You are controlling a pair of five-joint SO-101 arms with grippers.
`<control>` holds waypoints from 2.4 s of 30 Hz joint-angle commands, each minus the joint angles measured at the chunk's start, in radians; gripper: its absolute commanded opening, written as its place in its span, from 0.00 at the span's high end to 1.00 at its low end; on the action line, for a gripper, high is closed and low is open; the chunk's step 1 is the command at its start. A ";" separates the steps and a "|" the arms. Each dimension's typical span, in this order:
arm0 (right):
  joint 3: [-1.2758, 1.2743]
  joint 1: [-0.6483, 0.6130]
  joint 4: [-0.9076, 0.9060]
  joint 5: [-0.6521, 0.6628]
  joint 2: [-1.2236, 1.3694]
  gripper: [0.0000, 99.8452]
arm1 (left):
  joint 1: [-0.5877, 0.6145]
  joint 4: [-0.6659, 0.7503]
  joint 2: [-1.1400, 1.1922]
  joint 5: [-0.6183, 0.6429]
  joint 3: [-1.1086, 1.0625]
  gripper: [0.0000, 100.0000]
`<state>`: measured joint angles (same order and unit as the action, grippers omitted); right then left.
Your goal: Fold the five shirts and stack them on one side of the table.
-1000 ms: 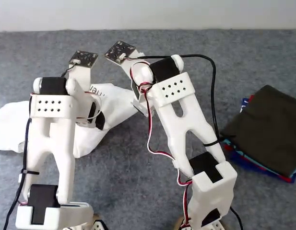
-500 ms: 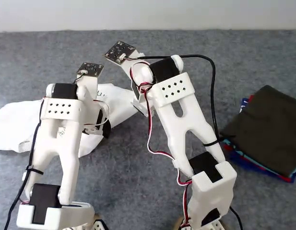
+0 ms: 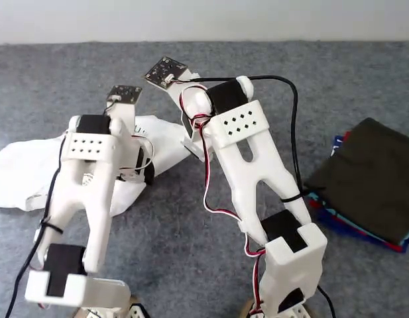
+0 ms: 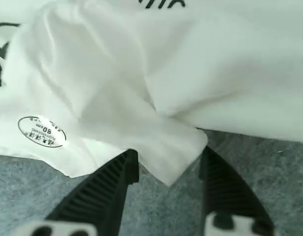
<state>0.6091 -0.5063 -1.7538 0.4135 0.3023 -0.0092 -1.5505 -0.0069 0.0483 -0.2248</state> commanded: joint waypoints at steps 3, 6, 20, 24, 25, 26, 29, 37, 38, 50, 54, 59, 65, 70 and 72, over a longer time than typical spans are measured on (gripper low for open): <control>-0.002 0.018 -0.039 -0.005 -0.027 0.99 | 0.000 0.052 0.040 -0.002 0.008 0.86; -0.002 0.018 -0.041 -0.005 -0.027 0.99 | -0.008 0.066 0.040 -0.011 0.010 0.92; 0.005 0.099 -0.042 -0.003 -0.084 0.99 | 0.098 -0.087 -0.037 -0.140 0.220 0.99; 0.005 0.102 -0.041 -0.003 -0.183 0.99 | 0.176 -0.124 -0.150 -0.189 0.369 0.99; 0.005 0.105 -0.041 -0.003 -0.209 0.99 | 0.198 -0.124 -0.178 -0.206 0.398 0.99; 0.005 0.111 -0.041 -0.003 -0.239 0.99 | 0.219 -0.124 -0.203 -0.222 0.427 0.99; 0.005 0.145 -0.035 -0.002 -0.320 0.99 | 0.282 -0.117 -0.269 -0.299 0.498 0.99; 0.005 0.320 0.145 -0.002 -0.544 0.99 | 0.416 -0.038 -0.391 -0.551 0.727 0.99; 0.005 0.337 0.183 0.005 -0.570 0.99 | 0.433 -0.005 -0.402 -0.582 0.748 0.99; 0.005 0.367 0.456 0.203 -0.794 0.99 | 0.502 0.425 -0.582 -0.721 0.796 0.99; 0.005 0.367 0.493 0.269 -0.862 0.99 | 0.502 0.499 -0.638 -0.721 0.794 0.99; 0.002 0.369 0.479 0.338 -0.917 0.99 | 0.502 0.520 -0.694 -0.720 0.794 0.99; 0.002 0.369 0.360 0.341 -0.924 0.99 | 0.496 0.331 -0.701 -0.715 0.791 0.99; 0.000 0.369 0.206 0.338 -0.926 0.99 | 0.402 0.009 -0.698 -0.715 0.760 0.99; -0.003 0.363 0.134 0.336 -0.920 0.99 | 0.379 -0.071 -0.703 -0.715 0.711 0.99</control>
<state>0.6091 -0.1504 -1.5374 0.7449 -0.6168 0.4051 -1.4968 -0.7050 -0.6651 0.5255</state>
